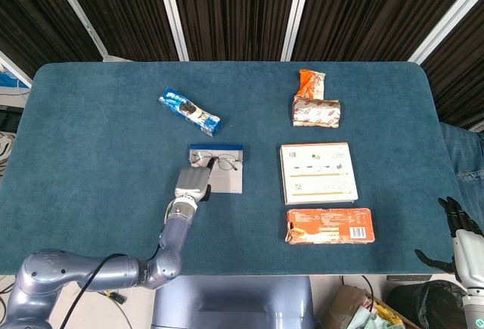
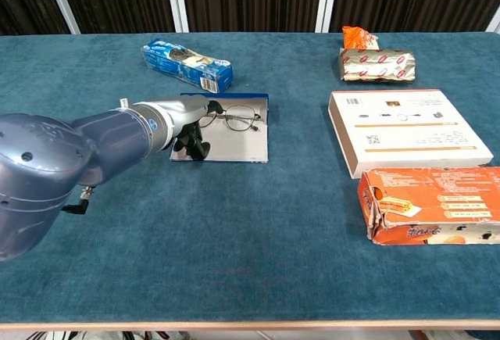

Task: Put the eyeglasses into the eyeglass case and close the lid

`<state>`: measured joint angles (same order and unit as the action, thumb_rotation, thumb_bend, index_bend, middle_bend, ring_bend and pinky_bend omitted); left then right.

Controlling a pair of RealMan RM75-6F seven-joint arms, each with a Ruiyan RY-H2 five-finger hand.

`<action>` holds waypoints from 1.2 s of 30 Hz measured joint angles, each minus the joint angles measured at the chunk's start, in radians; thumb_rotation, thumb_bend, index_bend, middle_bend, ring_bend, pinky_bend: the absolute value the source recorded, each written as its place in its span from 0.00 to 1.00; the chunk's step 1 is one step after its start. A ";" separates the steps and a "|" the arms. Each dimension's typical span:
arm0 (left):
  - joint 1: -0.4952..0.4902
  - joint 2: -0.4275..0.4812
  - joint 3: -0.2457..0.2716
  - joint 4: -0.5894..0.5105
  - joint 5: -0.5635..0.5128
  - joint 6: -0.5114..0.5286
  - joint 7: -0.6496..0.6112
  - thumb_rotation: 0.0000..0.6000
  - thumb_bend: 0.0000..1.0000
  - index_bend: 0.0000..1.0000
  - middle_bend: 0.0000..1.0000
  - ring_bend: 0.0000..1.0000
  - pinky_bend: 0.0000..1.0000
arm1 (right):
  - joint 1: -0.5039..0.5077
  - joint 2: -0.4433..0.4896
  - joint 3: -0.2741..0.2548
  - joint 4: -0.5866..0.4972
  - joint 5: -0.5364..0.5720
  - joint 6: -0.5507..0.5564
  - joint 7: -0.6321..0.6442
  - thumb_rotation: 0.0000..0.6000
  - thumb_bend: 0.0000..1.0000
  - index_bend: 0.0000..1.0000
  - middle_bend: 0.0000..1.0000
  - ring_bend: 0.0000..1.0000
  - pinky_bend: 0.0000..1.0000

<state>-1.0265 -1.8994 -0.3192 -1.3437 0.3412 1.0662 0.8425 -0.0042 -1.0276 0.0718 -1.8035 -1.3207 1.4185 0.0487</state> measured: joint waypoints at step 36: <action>-0.048 -0.066 -0.057 0.144 -0.030 0.002 0.039 1.00 0.56 0.00 0.81 0.75 0.78 | 0.000 0.004 0.001 -0.005 0.009 -0.006 0.004 1.00 0.25 0.08 0.04 0.12 0.16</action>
<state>-1.0747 -1.9654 -0.3766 -1.2001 0.3114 1.0681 0.8817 -0.0041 -1.0239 0.0732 -1.8089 -1.3114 1.4128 0.0529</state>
